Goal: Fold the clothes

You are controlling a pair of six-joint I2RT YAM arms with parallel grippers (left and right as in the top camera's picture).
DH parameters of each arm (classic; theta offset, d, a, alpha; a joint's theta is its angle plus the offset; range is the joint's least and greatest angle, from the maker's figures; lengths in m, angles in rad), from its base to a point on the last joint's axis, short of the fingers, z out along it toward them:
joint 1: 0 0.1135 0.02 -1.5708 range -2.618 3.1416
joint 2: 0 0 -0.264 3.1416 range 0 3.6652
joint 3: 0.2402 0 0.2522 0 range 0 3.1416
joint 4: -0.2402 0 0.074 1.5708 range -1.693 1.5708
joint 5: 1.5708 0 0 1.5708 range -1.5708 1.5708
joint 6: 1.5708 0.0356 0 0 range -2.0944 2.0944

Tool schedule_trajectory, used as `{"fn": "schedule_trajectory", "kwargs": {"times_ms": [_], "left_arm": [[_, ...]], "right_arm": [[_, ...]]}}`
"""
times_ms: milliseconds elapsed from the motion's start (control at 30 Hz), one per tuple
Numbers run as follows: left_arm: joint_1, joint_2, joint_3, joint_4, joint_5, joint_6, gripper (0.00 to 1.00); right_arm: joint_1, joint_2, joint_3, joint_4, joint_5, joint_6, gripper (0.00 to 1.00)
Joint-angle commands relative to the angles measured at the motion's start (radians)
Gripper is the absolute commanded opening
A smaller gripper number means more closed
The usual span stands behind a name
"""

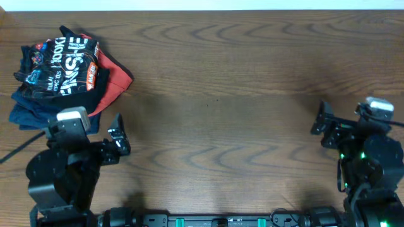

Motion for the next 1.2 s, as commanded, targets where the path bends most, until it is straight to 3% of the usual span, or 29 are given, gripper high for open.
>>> {"fn": "schedule_trajectory", "kwargs": {"times_ms": [0, 733, 1167], "left_arm": [[-0.005, -0.021, -0.01, -0.003, -0.023, 0.005, 0.98], [-0.005, -0.013, -0.01, -0.006, -0.023, 0.005, 0.98], [-0.005, -0.013, -0.01, -0.006, -0.023, 0.005, 0.98]], "right_arm": [[0.01, -0.006, -0.02, -0.021, 0.057, 0.016, 0.99], [0.01, -0.002, -0.02, -0.366, 0.056, 0.016, 0.99], [-0.009, -0.051, -0.025, -0.422, 0.07, 0.014, 0.99]]}}
